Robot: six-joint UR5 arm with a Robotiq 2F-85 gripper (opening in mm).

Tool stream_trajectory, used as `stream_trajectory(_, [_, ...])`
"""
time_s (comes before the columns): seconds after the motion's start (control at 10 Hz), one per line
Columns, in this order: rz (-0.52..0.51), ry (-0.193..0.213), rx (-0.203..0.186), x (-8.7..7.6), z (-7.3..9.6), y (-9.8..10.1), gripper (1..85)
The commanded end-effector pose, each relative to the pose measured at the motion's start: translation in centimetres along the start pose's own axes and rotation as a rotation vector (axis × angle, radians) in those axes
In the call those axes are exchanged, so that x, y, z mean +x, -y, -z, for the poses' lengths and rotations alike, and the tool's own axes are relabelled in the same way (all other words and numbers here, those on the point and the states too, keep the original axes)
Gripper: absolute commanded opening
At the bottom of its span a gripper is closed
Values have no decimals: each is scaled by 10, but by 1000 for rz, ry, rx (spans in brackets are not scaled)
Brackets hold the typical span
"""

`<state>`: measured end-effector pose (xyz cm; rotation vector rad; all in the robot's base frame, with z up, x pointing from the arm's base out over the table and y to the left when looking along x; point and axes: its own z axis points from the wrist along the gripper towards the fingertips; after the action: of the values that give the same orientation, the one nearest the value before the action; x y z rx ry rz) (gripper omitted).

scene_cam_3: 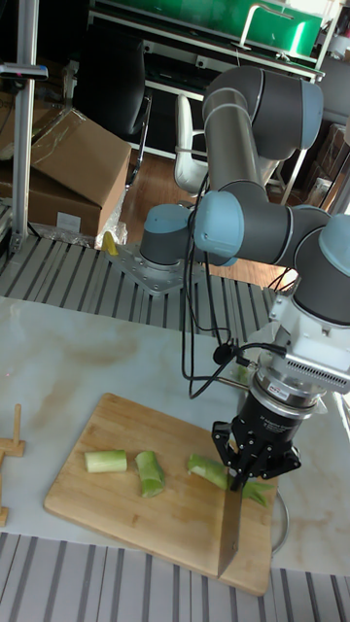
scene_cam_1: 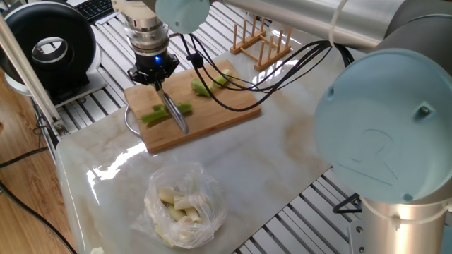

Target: Chop the scallions

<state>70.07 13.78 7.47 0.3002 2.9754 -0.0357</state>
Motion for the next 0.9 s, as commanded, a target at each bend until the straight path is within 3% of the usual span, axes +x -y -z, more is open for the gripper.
stream_trajectory(0.0, [18,-51,5,14,0,3,10])
stream_trajectory(0.2, [5,-43,-15,12,7,-2,10])
stream_trajectory(0.5, [-21,19,-55,-4,20,-10,10])
stream_trajectory(0.7, [-20,-11,-65,5,16,-10,10])
stream_trajectory(0.8, [-20,-25,-51,10,16,-7,10])
